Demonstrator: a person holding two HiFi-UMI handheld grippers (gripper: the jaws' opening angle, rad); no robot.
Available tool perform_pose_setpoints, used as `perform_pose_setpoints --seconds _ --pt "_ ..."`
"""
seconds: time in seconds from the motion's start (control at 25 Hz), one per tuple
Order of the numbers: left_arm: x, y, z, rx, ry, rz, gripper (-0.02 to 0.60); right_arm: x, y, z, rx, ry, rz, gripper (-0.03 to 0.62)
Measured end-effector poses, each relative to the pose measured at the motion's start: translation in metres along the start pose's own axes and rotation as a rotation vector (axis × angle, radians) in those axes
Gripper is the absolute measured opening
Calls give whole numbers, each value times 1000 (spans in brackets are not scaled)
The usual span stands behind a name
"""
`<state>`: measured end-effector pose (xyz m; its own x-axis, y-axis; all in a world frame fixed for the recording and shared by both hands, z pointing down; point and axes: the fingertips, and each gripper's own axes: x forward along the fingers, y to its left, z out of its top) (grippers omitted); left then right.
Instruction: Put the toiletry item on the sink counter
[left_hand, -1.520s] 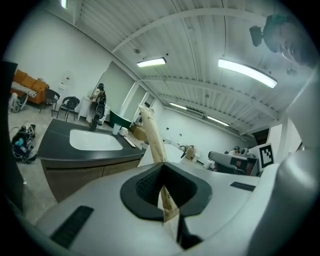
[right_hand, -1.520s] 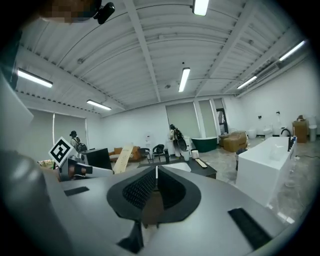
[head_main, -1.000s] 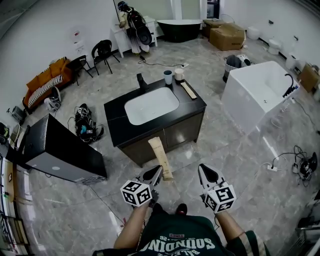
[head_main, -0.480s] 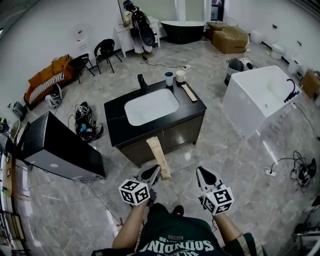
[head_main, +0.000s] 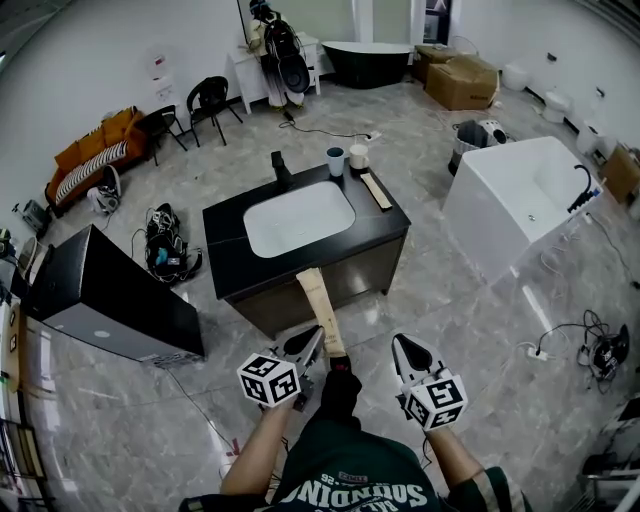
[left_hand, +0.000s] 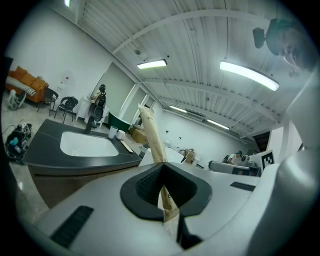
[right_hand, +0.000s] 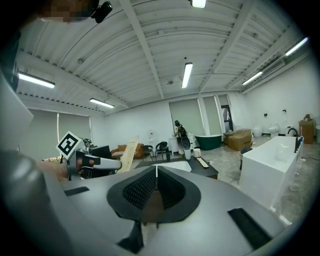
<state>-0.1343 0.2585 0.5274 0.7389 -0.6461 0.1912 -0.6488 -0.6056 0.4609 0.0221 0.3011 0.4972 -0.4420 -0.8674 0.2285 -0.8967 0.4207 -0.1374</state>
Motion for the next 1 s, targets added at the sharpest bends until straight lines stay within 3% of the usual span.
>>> perform_pose_setpoints --seconds 0.36,0.64,1.0 --pt "76 32 27 15 6 -25 12 59 -45 15 9 -6 -12 43" --pt "147 63 55 9 5 -41 12 125 -86 41 -41 0 1 43" --pt "232 128 109 -9 26 -14 12 226 -153 70 -39 43 12 43"
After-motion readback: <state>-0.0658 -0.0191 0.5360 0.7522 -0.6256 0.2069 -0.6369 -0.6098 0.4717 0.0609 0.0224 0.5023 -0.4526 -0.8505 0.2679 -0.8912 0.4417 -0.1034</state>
